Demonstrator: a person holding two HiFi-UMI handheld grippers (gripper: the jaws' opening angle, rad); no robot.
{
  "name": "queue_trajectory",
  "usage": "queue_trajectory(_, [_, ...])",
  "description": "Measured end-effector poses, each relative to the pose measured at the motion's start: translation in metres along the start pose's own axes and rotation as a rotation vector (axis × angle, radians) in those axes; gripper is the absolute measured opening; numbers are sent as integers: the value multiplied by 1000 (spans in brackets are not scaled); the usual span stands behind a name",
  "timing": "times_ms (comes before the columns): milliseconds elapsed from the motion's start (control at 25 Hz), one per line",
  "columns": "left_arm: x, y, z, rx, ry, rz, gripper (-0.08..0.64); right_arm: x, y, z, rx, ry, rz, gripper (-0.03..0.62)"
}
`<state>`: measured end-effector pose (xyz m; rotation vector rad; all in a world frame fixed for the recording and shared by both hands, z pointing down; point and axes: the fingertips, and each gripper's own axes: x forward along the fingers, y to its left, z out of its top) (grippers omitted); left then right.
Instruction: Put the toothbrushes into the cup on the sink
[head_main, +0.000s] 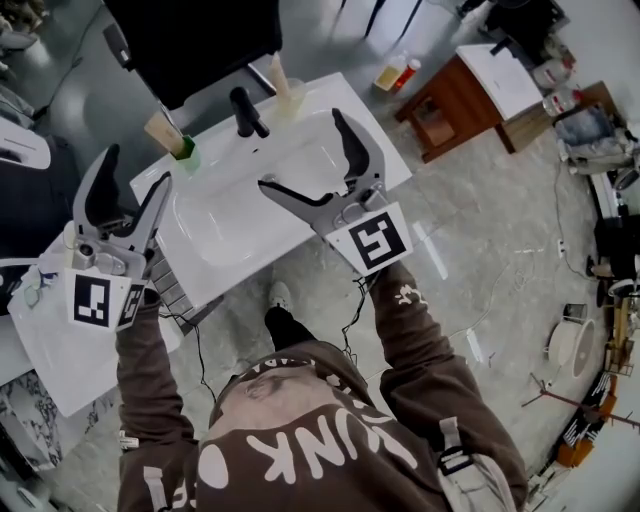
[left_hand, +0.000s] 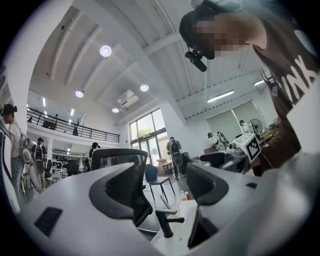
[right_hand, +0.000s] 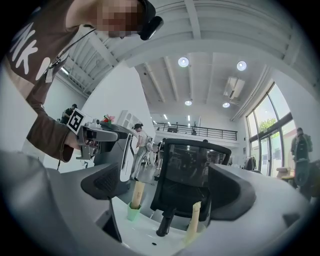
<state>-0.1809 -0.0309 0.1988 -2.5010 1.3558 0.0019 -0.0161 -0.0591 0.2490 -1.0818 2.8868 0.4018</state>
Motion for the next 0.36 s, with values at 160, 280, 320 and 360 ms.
queue_trajectory(160, [-4,-2,4,3,0,0,311,-3,3,4,-4,1,2,554])
queue_trajectory(280, [-6,-3,7,3,-3,3,311,-5,4,6,-1,-3,5,555])
queue_trajectory(320, [-6,-3,7,4,-3,3,311,-5,5,7,0,-4,5,554])
queue_trajectory(360, [-6,-4,8,4,-3,3,311,-5,5,8,1,-5,6,554])
